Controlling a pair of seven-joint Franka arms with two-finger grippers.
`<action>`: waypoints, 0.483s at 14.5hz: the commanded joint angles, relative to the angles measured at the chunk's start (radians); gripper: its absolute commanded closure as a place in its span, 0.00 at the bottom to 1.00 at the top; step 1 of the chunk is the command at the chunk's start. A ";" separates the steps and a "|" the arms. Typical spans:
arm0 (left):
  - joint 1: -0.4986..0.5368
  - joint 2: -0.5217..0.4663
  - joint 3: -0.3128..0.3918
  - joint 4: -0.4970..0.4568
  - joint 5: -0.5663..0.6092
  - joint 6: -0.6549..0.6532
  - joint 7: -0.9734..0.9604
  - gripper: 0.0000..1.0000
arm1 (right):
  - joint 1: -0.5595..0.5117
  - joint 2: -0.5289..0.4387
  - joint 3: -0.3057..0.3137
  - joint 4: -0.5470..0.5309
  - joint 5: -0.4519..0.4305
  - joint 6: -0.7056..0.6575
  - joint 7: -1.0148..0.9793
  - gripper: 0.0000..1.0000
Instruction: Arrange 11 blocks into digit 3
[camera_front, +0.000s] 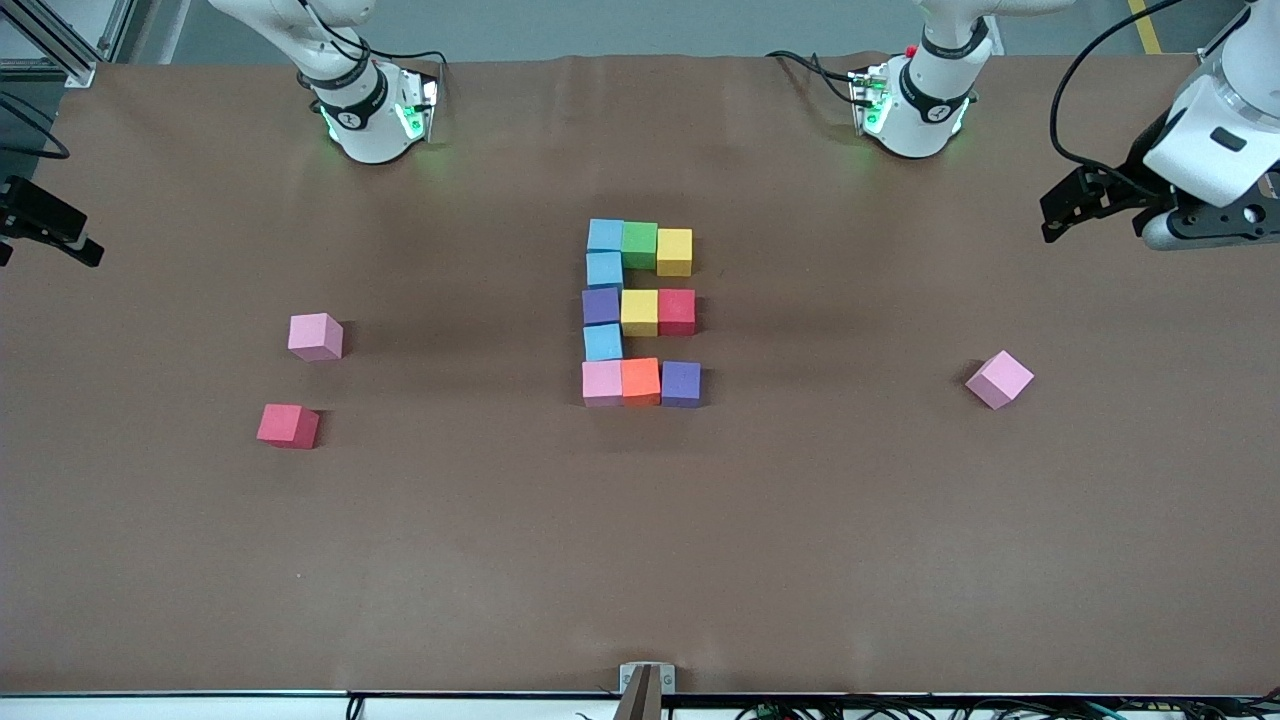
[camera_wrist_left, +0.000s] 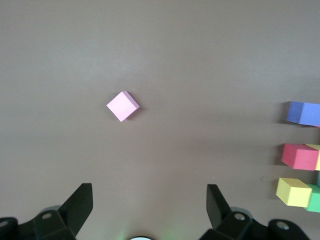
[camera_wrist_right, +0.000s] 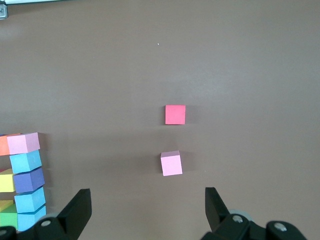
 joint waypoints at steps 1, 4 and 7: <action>-0.002 -0.011 0.013 -0.009 -0.024 0.017 0.019 0.00 | -0.018 -0.004 0.014 0.004 -0.015 0.001 0.000 0.00; 0.001 -0.007 0.013 0.028 -0.024 0.014 0.048 0.00 | -0.018 -0.004 0.014 0.004 -0.015 0.001 0.001 0.00; 0.001 -0.005 0.013 0.036 -0.015 0.000 0.071 0.00 | -0.018 -0.004 0.014 0.004 -0.015 0.001 0.001 0.00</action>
